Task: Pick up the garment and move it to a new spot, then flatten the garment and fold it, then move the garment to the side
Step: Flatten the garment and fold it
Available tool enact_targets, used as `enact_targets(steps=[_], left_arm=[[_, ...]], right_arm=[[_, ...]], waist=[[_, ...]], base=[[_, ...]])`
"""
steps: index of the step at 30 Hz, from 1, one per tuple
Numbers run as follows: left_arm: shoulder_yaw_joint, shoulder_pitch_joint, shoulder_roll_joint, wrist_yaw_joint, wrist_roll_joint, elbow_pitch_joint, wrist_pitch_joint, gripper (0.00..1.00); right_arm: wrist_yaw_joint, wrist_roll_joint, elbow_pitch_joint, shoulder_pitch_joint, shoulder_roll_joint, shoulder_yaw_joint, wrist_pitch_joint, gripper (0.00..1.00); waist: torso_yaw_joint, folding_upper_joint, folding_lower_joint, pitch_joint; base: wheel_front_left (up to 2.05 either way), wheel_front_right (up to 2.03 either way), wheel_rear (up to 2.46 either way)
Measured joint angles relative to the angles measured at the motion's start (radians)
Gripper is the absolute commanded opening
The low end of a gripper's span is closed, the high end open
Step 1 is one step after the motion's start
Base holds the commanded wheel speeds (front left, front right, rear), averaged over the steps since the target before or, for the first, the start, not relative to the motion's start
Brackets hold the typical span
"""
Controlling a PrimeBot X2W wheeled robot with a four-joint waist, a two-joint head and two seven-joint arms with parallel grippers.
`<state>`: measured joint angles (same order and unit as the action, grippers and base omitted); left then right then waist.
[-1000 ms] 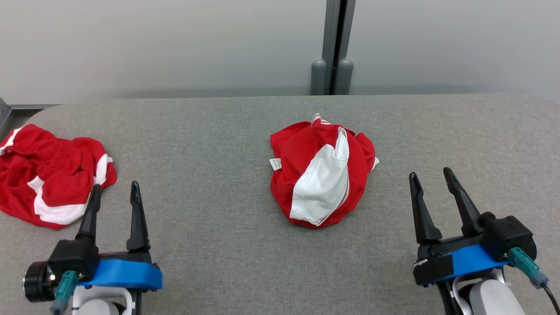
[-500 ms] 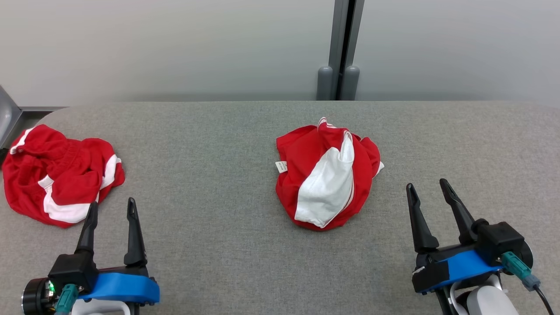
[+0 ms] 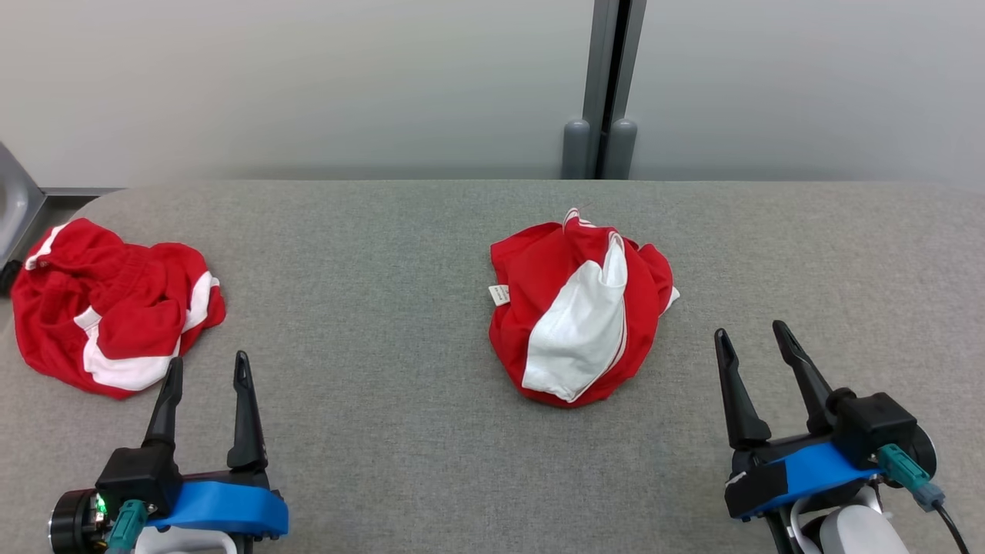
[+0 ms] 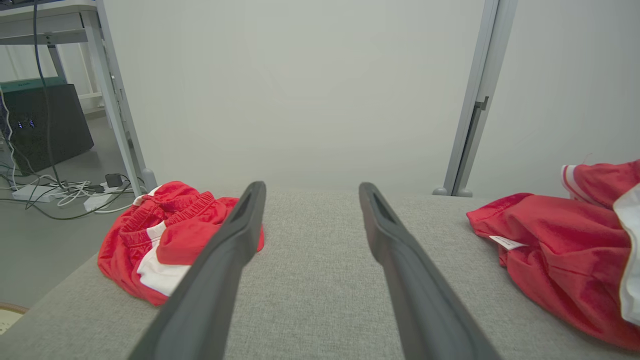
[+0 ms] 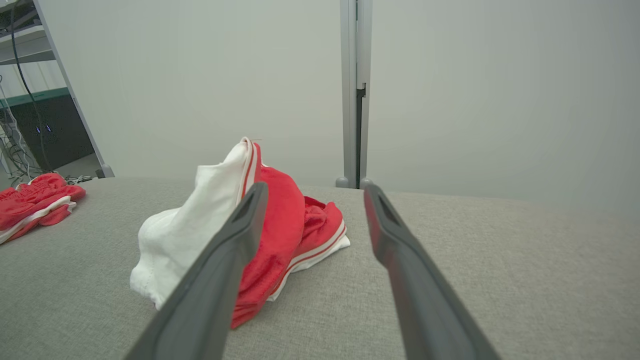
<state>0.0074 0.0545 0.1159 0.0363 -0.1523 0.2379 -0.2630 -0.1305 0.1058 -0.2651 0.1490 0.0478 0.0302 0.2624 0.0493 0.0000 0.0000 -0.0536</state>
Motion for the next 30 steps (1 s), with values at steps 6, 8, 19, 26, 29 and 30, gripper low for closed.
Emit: enact_targets(steps=[6,8,19,26,29,30], left_arm=[[0.003,0.006,-0.016,0.013,0.012,0.009,0.000,1.00],[0.000,0.011,-0.021,0.017,0.013,0.012,0.000,1.00],[-0.020,0.066,-0.045,0.035,0.022,0.023,0.000,1.00],[-0.030,0.093,-0.056,0.044,0.021,0.031,0.000,1.00],[-0.032,0.095,-0.058,0.045,0.021,0.038,0.000,1.00],[-0.032,0.096,-0.059,0.045,0.021,0.040,0.000,1.00]], right_arm=[[0.000,-0.011,-0.011,0.044,0.000,0.035,0.000,1.00],[0.000,-0.021,-0.013,0.092,0.000,0.056,0.000,1.00],[0.000,-0.110,-0.248,0.368,0.000,0.091,-0.020,1.00],[0.000,-0.144,-0.481,0.464,0.000,0.063,-0.051,1.00],[0.000,-0.148,-0.565,0.482,0.000,0.055,-0.057,1.00],[0.000,-0.147,-0.590,0.485,0.000,0.055,-0.056,1.00]], waist=[[0.015,0.0000,0.0000,0.001],[0.021,0.0000,0.0000,-0.002],[0.072,0.0000,0.0000,-0.041],[0.107,0.0000,0.0001,-0.075],[0.119,0.0000,0.0001,-0.084],[0.122,0.0000,0.0001,-0.086]], base=[[0.00,0.00,0.00],[0.00,0.00,0.00],[0.00,0.00,0.00],[0.00,0.00,0.00],[0.00,0.00,0.00],[0.00,0.00,0.00]])
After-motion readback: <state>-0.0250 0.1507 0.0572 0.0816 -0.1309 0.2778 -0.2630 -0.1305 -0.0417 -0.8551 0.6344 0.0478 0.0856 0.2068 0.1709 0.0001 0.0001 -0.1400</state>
